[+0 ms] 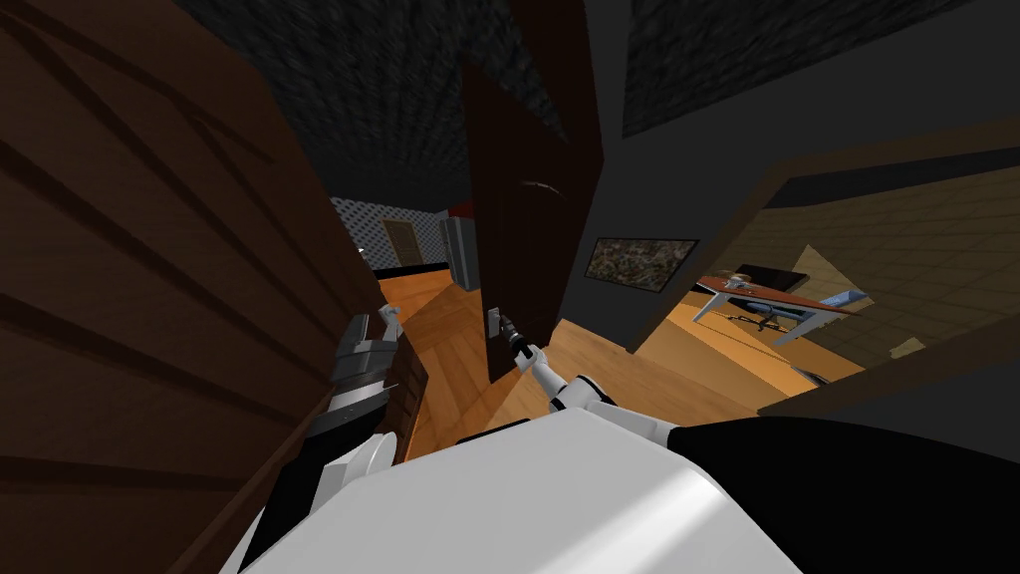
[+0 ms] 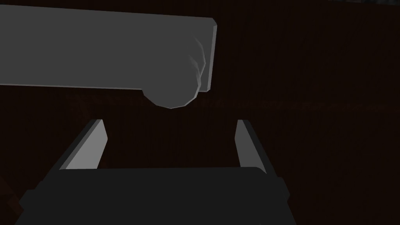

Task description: Push the door open

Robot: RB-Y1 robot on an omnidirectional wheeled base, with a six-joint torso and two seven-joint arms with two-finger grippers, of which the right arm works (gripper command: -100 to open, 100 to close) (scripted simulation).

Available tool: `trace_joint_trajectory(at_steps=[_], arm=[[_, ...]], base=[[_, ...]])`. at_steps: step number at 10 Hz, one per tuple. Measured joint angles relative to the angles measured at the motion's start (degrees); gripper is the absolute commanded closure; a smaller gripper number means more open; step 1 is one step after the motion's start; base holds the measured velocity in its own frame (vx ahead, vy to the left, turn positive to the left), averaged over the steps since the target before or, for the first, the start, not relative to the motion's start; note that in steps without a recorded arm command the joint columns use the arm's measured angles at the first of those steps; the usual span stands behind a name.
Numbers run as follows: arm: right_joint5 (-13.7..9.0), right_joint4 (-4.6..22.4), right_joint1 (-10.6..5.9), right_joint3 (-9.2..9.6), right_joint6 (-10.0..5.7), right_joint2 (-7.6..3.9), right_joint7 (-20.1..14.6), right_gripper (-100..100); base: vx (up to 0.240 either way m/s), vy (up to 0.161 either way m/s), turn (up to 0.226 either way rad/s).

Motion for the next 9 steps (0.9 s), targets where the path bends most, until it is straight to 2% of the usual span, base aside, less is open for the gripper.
trace_joint_trajectory(at_steps=[3,4,9], arm=[[-0.14,0.47,-0.16,-0.49,-0.48,0.72,0.43,-100],[-0.15,0.49,-0.20,-0.51,-0.52,0.77,0.46,100],[-0.11,0.54,-0.09,-0.47,-0.40,0.70,0.48,100]], base=[[0.146,0.062,0.015],[-0.011,-0.001,-0.003],[-0.015,-0.006,0.000]])
